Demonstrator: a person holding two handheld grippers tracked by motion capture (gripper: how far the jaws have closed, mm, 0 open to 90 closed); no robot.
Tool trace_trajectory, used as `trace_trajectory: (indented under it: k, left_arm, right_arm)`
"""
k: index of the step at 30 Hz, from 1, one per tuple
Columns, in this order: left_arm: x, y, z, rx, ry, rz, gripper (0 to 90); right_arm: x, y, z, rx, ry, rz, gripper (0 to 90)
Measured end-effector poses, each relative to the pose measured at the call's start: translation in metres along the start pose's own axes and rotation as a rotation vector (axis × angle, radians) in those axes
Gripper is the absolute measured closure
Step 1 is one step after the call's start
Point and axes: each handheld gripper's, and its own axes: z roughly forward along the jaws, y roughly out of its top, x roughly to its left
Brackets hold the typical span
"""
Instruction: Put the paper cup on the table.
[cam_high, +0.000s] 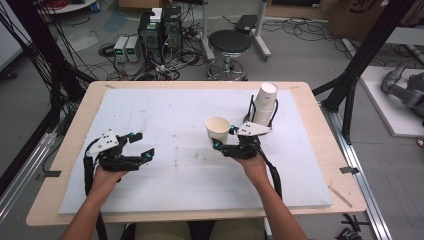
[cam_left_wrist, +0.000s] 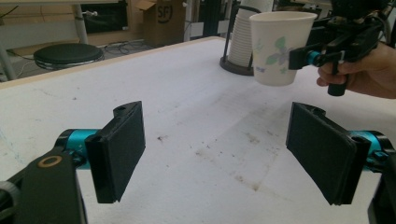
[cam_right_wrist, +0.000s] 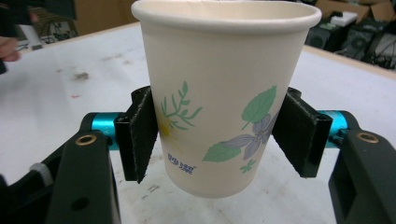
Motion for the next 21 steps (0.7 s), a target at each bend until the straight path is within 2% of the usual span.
trace_trajectory:
  k: [7,13,18,21]
  left_arm:
    - [-0.001,-0.001,0.0,0.008,-0.003,-0.002,19.9]
    - [-0.001,-0.002,0.0,0.012,-0.003,-0.005,20.0]
    - [-0.001,-0.002,0.001,0.019,-0.005,-0.006,20.1]
    - [-0.001,-0.003,0.001,0.021,-0.006,-0.007,20.1]
  right_arm:
    - [-0.001,-0.008,0.018,0.079,-0.02,0.024,35.4]
    - [0.0,-0.013,0.025,0.149,-0.029,-0.005,35.4]
    - [0.001,-0.015,0.027,0.209,-0.006,-0.013,35.3]
    - [0.002,-0.015,0.025,0.225,-0.009,-0.026,35.3]
